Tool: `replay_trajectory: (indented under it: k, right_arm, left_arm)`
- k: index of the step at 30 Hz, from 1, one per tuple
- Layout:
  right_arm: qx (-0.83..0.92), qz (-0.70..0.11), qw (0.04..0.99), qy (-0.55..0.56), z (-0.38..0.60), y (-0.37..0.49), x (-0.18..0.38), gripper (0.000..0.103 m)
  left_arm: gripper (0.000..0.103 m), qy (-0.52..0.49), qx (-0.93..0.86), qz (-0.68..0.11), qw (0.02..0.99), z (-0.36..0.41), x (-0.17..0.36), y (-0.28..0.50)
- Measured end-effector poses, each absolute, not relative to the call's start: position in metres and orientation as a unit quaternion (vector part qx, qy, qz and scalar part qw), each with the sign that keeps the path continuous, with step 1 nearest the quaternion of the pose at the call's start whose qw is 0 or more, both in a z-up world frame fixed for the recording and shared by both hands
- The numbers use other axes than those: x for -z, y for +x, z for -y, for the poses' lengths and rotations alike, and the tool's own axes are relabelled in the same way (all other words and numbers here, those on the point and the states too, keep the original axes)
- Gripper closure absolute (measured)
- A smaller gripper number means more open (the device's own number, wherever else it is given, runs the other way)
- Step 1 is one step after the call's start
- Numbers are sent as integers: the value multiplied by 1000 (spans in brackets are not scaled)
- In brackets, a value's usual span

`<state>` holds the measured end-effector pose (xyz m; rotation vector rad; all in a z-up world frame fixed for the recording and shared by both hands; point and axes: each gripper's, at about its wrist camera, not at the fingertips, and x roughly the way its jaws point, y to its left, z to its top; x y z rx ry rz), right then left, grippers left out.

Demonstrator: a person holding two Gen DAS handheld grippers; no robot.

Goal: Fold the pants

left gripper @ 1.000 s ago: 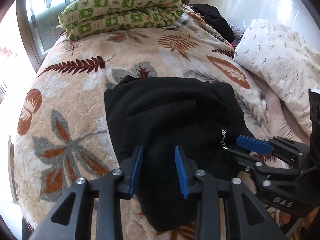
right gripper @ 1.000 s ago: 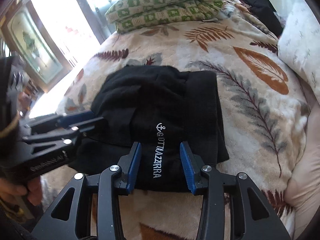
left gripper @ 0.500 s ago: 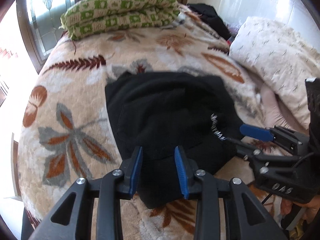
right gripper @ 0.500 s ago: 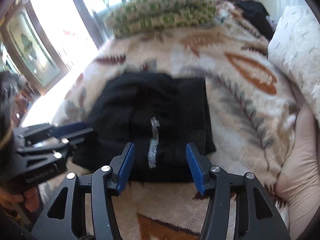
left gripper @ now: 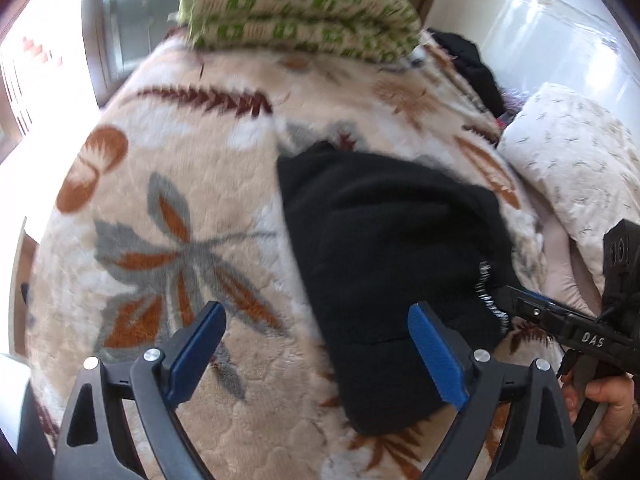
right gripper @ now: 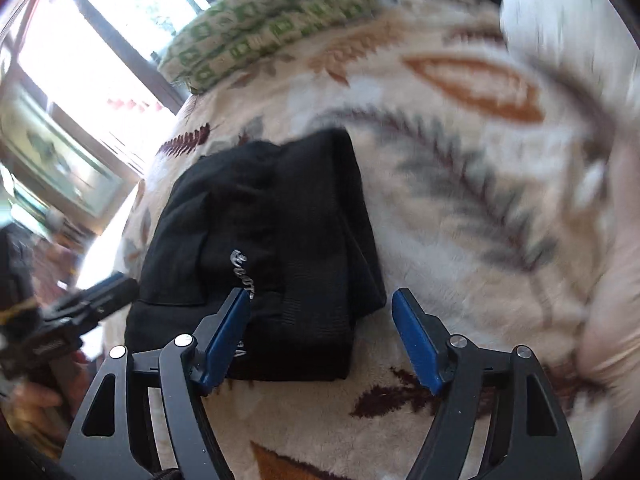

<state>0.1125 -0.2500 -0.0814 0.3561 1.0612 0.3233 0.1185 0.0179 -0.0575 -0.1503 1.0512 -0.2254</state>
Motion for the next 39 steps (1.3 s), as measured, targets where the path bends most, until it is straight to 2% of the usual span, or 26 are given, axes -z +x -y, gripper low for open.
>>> replay_trajectory:
  k: [3, 5, 6, 7, 9, 11, 13, 15, 23, 27, 33, 36, 37, 39]
  right_arm:
    - [-183, -484, 827, 219, 262, 117, 88, 33]
    - [-191, -484, 817, 246, 267, 124, 93, 53]
    - [-194, -484, 814, 254, 267, 127, 95, 56]
    - [-200, -482, 811, 262, 268, 129, 98, 59]
    - [-203, -481, 808, 274, 268, 132, 99, 63]
    - [-207, -480, 803, 287, 268, 132, 95, 72]
    - [-215, -472, 805, 290, 265, 130, 87, 75]
    - [-220, -460, 817, 267, 258, 130, 73, 76]
    - [-242, -395, 856, 230, 241, 161, 8, 77]
    - [-242, -378, 869, 209, 236, 200, -3, 77]
    - [-210, -421, 869, 154, 222, 251, 35, 74]
    - [-172, -464, 860, 126, 222, 257, 69, 66]
    - [-168, -466, 859, 128, 225, 255, 75, 58]
    - [-171, -455, 861, 146, 234, 251, 83, 56]
  left_arm:
    - [10, -131, 122, -518, 836, -27, 77, 124]
    - [11, -149, 122, -514, 836, -28, 82, 128]
    - [19, -139, 125, -512, 838, -22, 81, 130]
    - [35, -134, 136, -512, 837, -16, 79, 133]
    - [53, -142, 161, -519, 827, -5, 76, 141]
    - [58, -141, 157, -520, 828, 1, 72, 146]
    - [70, -147, 157, -510, 833, -1, 65, 145]
    - [73, -153, 164, -496, 839, -6, 55, 144]
    - [73, -123, 172, -431, 877, -9, -2, 172]
    - [72, -110, 161, -424, 884, -9, -13, 210]
    - [68, -100, 116, -473, 868, -12, 36, 255]
    - [58, -97, 103, -480, 866, -17, 64, 254]
    - [57, -106, 107, -474, 868, -20, 67, 251]
    - [56, -117, 109, -475, 865, -24, 67, 250]
